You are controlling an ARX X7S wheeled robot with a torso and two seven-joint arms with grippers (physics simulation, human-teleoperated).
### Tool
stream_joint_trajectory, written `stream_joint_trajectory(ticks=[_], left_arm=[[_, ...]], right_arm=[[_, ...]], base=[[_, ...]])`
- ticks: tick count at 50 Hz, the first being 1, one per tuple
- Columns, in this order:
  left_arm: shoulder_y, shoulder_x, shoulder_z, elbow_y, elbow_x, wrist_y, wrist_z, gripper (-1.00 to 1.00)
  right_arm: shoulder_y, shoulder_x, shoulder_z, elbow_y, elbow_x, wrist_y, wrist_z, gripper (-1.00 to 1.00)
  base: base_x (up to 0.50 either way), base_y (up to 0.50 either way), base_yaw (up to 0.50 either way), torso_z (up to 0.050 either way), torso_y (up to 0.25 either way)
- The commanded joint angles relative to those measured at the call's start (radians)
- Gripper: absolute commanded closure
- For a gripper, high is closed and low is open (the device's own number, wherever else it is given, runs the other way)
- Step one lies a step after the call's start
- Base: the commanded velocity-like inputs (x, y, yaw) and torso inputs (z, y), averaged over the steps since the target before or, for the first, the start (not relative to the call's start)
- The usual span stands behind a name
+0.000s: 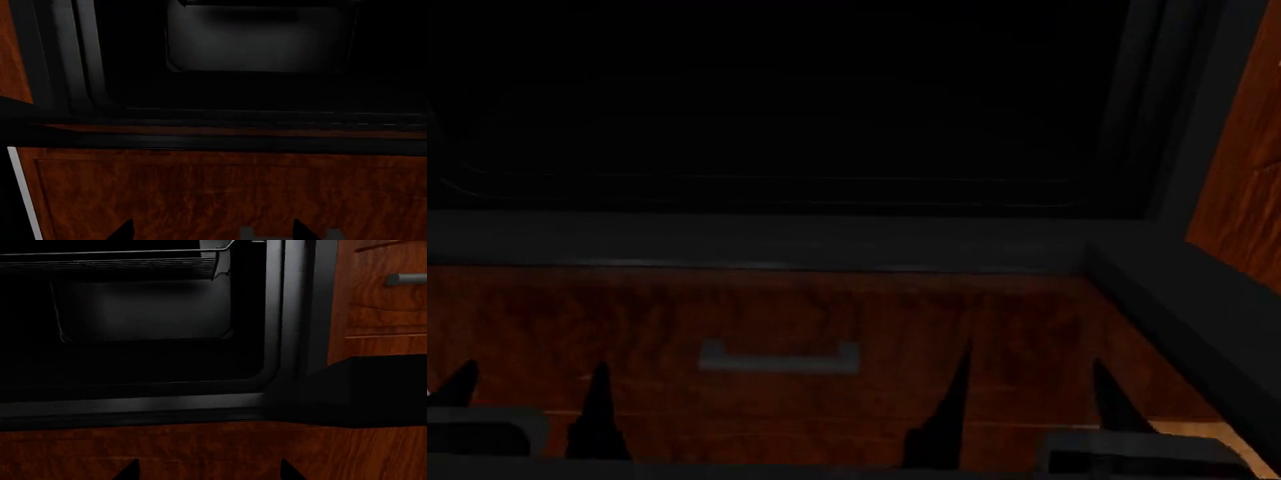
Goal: Close the oven door
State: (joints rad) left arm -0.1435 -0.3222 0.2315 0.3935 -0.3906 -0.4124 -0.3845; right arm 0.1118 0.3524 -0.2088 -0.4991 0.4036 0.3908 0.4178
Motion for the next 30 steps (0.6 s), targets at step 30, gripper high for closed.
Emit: stream_joint_trajectory(ticks=[30], left_arm=[[-1.001, 0.003, -0.113, -0.098, -0.264, -0.646, -0.115, -1.0]], right_arm=[[1.088, 0.094, 0.067, -0.084, 0.362, 0.833, 0.174, -1.0]], base=[[0.0, 0.0, 0.0, 0.0, 0.001]])
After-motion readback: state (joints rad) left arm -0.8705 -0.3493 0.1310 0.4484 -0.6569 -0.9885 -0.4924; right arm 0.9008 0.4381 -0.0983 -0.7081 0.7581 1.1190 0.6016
